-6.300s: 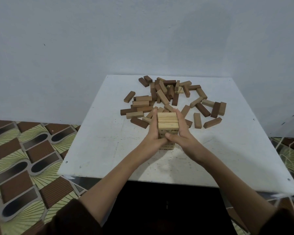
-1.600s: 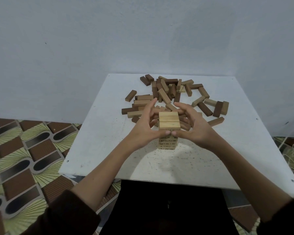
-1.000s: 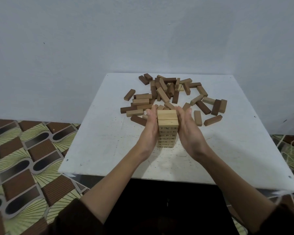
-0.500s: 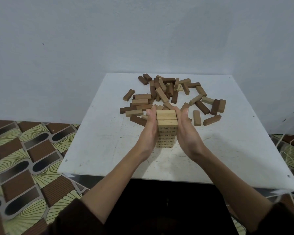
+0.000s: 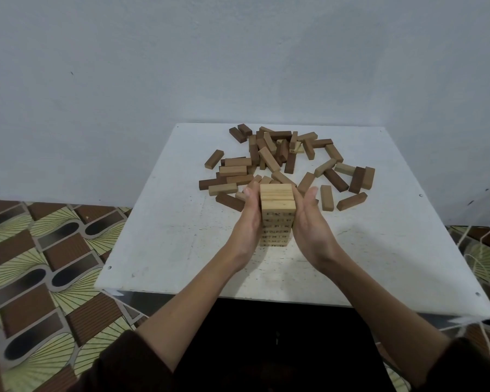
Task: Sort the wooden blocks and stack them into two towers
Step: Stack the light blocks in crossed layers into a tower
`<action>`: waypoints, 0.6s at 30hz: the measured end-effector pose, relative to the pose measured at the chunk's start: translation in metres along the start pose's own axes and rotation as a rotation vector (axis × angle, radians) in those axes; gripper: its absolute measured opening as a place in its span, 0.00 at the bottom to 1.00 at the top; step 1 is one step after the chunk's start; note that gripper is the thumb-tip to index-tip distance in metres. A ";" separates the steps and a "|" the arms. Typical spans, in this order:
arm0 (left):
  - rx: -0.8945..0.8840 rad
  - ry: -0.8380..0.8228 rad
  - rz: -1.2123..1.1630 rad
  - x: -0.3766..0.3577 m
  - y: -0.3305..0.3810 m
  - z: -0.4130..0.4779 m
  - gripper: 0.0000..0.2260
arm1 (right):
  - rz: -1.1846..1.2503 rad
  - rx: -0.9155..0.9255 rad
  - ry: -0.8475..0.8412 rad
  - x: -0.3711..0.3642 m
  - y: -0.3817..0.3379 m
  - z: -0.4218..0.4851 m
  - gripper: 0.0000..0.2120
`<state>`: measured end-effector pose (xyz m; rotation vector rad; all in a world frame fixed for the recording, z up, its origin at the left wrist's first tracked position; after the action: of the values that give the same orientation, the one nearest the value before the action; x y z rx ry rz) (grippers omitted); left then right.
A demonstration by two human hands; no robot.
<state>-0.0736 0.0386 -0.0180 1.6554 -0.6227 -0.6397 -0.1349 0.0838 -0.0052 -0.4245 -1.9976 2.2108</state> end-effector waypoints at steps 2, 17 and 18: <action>0.023 0.014 -0.012 0.003 -0.005 -0.003 0.28 | -0.009 0.009 0.001 0.000 0.001 -0.001 0.33; 0.036 -0.047 0.059 -0.002 -0.003 -0.007 0.28 | -0.038 0.042 -0.021 0.004 0.001 -0.003 0.25; 0.046 -0.052 0.070 0.002 -0.004 -0.008 0.27 | -0.068 0.035 -0.030 0.008 0.000 -0.002 0.22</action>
<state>-0.0663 0.0428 -0.0207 1.6565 -0.7342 -0.6237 -0.1417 0.0884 -0.0062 -0.3162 -1.9537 2.2204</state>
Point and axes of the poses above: each hand's wrist, its own z-axis towards the middle knuckle, its own x-axis out of the back of the hand, y = z × x, the point moved 9 cm from there along z, towards the middle knuckle, and after that the axes turned 5 degrees about x, right-handed, at the moved point
